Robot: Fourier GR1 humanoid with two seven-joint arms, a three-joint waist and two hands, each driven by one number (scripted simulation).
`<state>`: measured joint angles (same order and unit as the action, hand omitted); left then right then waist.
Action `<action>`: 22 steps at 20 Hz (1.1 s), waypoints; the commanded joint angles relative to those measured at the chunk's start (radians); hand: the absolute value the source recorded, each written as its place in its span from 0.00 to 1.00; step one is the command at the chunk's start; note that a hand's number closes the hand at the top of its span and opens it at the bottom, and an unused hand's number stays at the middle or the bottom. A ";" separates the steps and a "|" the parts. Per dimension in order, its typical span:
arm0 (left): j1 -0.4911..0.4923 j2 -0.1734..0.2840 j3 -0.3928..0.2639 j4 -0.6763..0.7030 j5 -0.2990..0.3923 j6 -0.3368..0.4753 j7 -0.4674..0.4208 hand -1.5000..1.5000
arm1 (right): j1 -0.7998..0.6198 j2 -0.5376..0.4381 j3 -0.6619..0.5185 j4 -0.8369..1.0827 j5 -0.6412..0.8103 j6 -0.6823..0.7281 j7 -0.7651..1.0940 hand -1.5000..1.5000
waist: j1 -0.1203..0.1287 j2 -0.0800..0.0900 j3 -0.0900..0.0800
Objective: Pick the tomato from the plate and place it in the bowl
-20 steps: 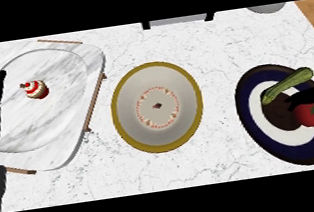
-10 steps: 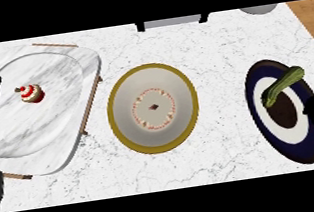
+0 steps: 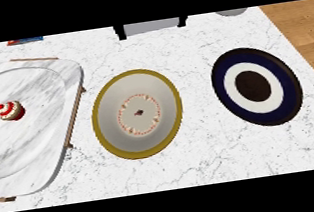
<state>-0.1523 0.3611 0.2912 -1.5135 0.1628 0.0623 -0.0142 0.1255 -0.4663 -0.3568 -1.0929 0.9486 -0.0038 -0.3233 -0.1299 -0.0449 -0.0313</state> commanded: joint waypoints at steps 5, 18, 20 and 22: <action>0.043 0.000 0.004 -0.026 0.003 -0.012 -0.007 0.50 | 0.303 0.135 -0.088 -0.371 0.007 -0.129 0.225 1.00 | -0.002 0.019 0.016; 0.003 0.002 -0.014 -0.049 0.023 -0.038 0.007 0.50 | 0.562 0.379 0.104 -1.356 -0.121 0.061 0.383 1.00 | 0.057 0.030 0.021; -0.025 -0.014 -0.032 -0.032 0.013 -0.029 0.004 0.50 | 0.564 0.436 0.208 -1.477 -0.127 0.107 0.444 1.00 | 0.070 0.038 0.022; -0.028 -0.013 -0.038 -0.040 0.018 -0.035 0.019 0.50 | 0.557 0.451 0.265 -1.555 -0.108 0.146 0.521 1.00 | 0.093 0.041 0.022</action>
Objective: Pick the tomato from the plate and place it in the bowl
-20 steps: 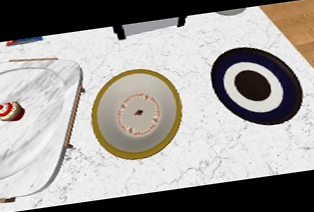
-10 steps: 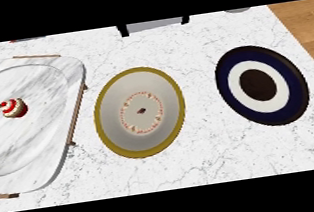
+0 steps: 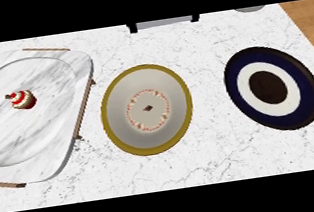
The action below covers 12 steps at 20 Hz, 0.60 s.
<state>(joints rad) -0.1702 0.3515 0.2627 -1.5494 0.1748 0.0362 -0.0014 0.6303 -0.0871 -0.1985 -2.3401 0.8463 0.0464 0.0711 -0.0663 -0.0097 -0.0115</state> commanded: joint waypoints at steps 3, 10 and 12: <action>-0.007 -0.021 -0.038 -0.005 -0.014 -0.010 -0.012 0.50 | 0.020 0.076 0.200 -0.336 0.035 0.122 0.201 1.00 | 0.041 0.008 0.000; -0.082 -0.030 -0.067 0.015 -0.028 0.003 0.017 0.50 | -0.228 0.079 0.411 -0.258 0.169 0.160 0.483 1.00 | 0.076 0.017 0.001; -0.075 -0.012 -0.050 0.015 -0.005 -0.026 0.010 0.50 | -0.315 0.064 0.446 -0.219 0.184 0.213 0.584 1.00 | 0.094 0.015 0.000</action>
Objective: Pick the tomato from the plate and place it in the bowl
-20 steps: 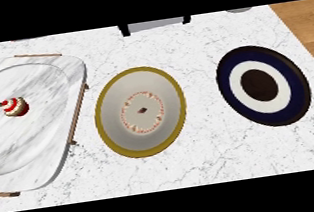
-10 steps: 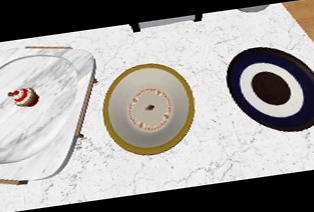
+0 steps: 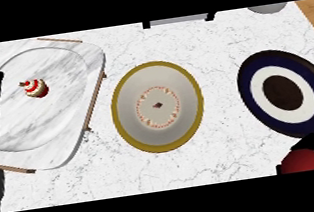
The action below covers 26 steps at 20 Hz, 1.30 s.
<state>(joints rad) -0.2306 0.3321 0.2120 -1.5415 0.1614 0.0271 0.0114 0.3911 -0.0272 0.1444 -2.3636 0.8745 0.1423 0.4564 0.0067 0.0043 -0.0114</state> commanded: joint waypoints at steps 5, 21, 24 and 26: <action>-0.012 -0.035 -0.042 0.022 -0.028 0.009 -0.012 0.50 | -0.388 0.026 0.201 -0.021 0.217 0.175 0.444 1.00 | 0.032 0.001 0.002; -0.036 -0.037 -0.018 0.085 -0.028 0.003 -0.058 0.50 | -0.939 0.027 0.302 0.806 0.132 -0.147 0.805 1.00 | 0.025 0.004 0.011; -0.009 -0.003 0.008 0.052 0.004 -0.038 -0.050 0.50 | -0.906 0.027 0.282 0.833 0.107 -0.255 0.815 0.00 | 0.027 0.000 0.012; -0.013 -0.046 -0.036 0.037 -0.026 -0.006 -0.041 0.50 | -0.948 0.027 0.303 0.916 0.033 -0.347 0.817 0.00 | 0.039 0.002 0.012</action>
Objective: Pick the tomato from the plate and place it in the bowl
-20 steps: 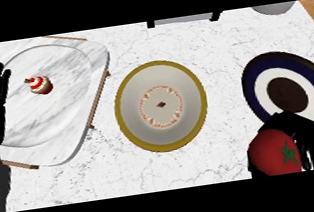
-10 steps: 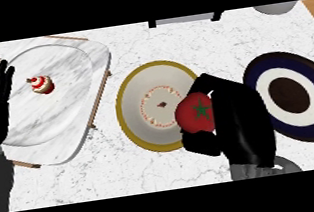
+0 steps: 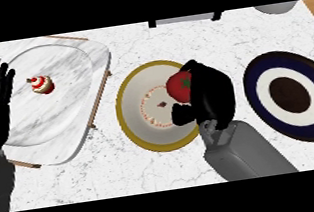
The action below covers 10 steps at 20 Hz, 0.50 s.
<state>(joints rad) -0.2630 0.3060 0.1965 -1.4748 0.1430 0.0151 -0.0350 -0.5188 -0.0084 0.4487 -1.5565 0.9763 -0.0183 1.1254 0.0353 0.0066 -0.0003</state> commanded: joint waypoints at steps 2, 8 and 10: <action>-0.011 -0.023 -0.006 0.012 -0.008 0.022 0.003 0.50 | 0.037 0.008 0.010 0.106 -0.086 -0.320 0.058 0.00 | -0.004 0.001 0.002; -0.021 0.008 0.003 -0.013 0.010 -0.008 0.028 0.50 | 0.005 0.008 0.015 0.206 -0.098 -0.658 -0.100 0.00 | 0.002 0.001 0.002; -0.001 0.014 0.017 -0.025 0.016 -0.006 0.036 0.50 | -0.012 0.008 -0.039 0.190 -0.020 -0.697 -0.114 0.00 | -0.012 -0.005 0.001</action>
<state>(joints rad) -0.2744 0.3108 0.2038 -1.4806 0.1490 0.0151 -0.0137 -0.4970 -0.0052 0.4447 -1.4028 0.9042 -0.5188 0.9852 0.0303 0.0060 0.0012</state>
